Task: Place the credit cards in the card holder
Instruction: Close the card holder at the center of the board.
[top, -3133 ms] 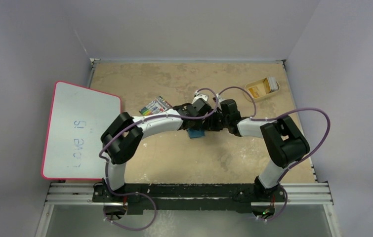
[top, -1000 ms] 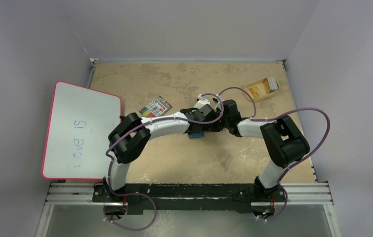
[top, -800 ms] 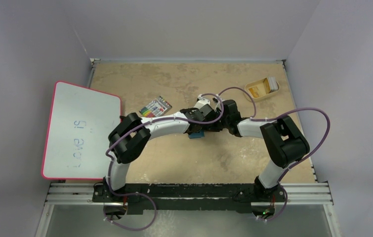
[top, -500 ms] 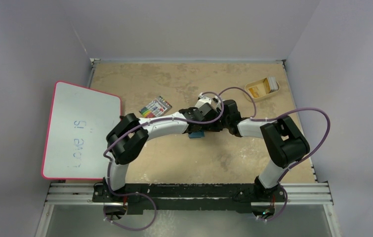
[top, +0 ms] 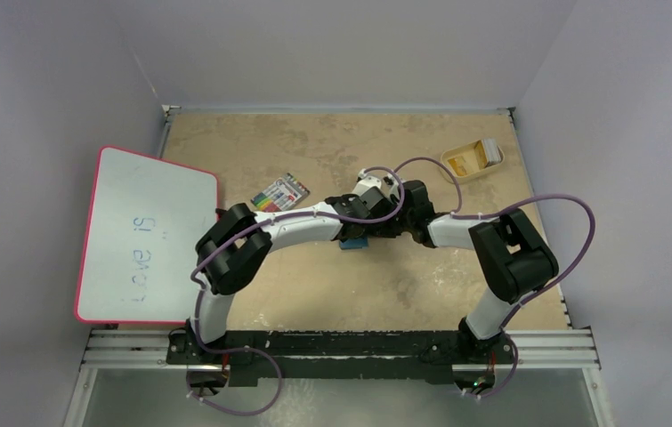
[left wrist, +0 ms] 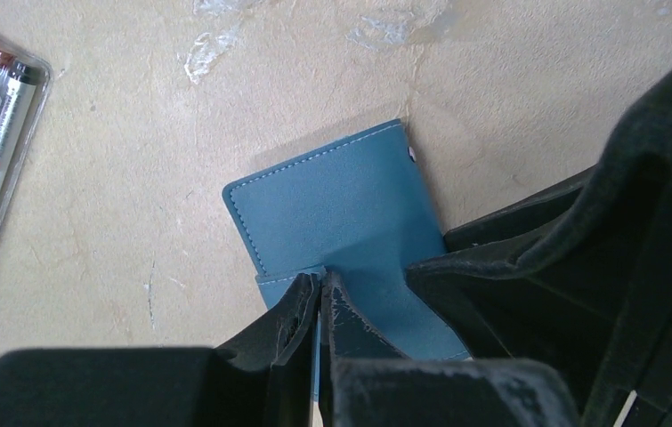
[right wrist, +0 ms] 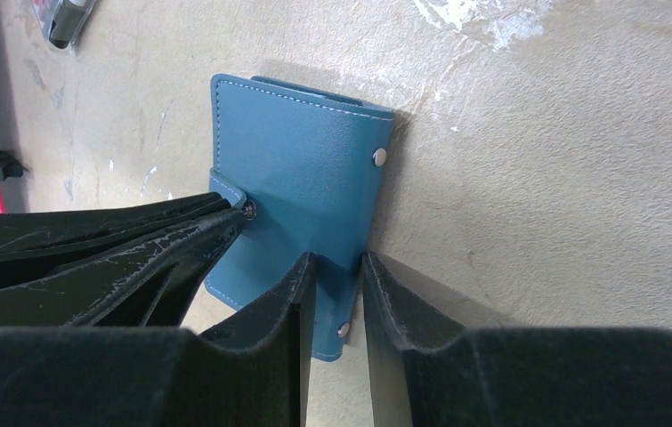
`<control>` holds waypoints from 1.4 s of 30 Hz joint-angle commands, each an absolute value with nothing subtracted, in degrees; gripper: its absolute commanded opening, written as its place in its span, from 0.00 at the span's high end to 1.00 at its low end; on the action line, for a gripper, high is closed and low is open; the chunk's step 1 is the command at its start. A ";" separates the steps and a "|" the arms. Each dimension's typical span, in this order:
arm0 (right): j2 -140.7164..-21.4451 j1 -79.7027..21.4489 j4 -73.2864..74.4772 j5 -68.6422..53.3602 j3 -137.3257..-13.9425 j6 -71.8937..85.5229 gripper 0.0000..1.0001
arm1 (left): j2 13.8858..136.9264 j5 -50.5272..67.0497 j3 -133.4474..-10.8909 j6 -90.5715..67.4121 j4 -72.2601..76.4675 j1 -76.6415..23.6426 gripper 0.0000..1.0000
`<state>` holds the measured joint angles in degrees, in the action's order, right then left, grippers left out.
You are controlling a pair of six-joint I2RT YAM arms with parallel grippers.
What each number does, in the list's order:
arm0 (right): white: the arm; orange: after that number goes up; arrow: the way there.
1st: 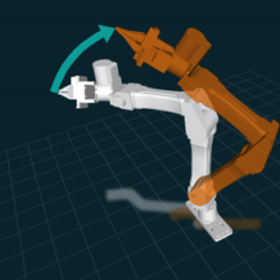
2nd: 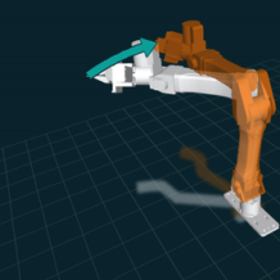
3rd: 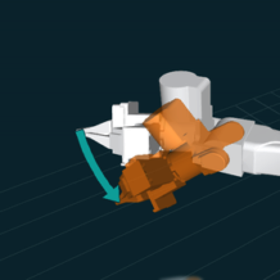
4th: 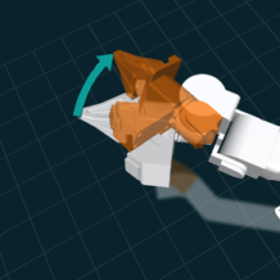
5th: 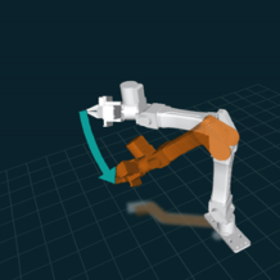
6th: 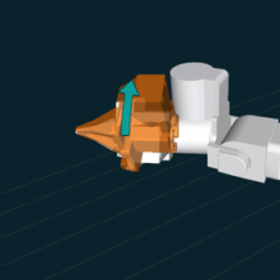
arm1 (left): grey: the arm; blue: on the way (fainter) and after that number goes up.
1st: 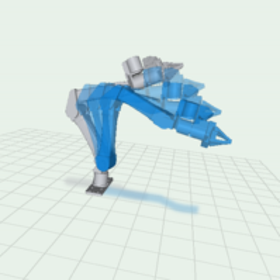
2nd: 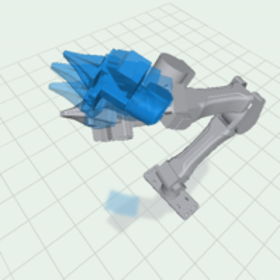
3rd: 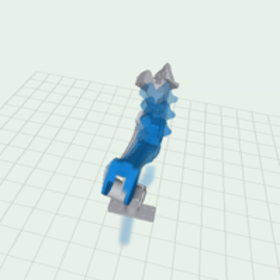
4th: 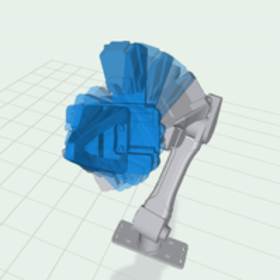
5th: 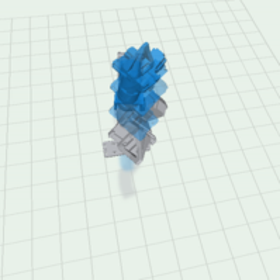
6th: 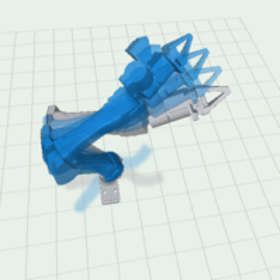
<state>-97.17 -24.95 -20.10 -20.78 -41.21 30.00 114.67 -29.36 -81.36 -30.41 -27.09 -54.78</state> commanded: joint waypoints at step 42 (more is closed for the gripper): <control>-96.46 -25.18 -18.92 -23.36 -40.16 28.98 0.73 | 108.94 -23.68 -82.35 -30.39 -22.10 -55.25 0.72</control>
